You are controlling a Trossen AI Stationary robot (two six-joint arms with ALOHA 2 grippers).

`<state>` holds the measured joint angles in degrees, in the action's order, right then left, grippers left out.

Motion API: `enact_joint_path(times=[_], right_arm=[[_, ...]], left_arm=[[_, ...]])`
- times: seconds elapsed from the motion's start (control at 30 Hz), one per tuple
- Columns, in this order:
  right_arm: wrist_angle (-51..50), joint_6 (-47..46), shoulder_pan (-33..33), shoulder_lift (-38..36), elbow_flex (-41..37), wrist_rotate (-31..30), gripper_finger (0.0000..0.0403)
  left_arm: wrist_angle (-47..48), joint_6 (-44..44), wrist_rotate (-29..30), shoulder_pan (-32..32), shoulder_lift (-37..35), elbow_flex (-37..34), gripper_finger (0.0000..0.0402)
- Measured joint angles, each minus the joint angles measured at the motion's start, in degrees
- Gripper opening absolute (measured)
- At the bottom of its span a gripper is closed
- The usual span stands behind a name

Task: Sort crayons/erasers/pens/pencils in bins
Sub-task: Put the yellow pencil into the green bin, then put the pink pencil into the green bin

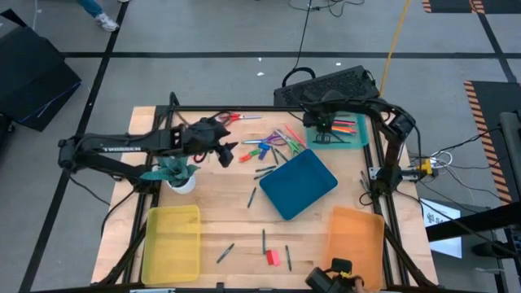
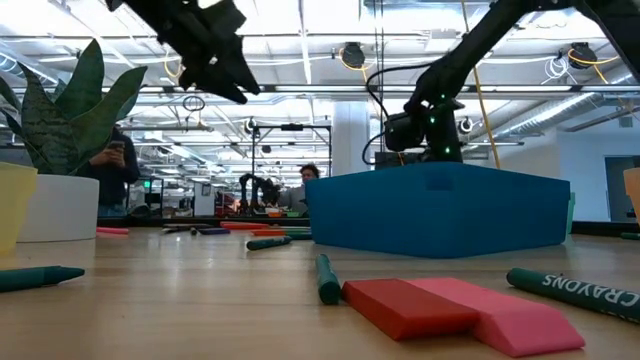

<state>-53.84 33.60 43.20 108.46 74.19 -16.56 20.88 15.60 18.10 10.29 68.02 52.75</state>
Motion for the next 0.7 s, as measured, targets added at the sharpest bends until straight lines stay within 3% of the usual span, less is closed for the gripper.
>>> enact_joint_path(times=[0.17, 0.37, 0.53, 0.7], right_arm=[[0.68, -2.85, -0.04, -0.43, -0.41, 0.19, 0.012], [0.38, -6.87, -2.66, -7.78, -0.41, 0.3, 0.0202], [3.33, -7.03, -7.11, -17.18, -0.41, 1.79, 0.0219], [8.36, -14.6, -10.23, -25.49, -0.41, 13.1, 0.0221]], left_arm=[[13.65, -0.16, -2.84, 5.03, 6.8, 9.2, 0.0232], [23.99, 1.04, -6.12, 12.65, 14.67, 15.57, 0.0232], [34.38, 3.07, -10.4, 18.02, 20.6, 22.5, 0.0232], [50.19, 16.32, -12.51, 20.38, 22.68, 28.3, 0.0232]])
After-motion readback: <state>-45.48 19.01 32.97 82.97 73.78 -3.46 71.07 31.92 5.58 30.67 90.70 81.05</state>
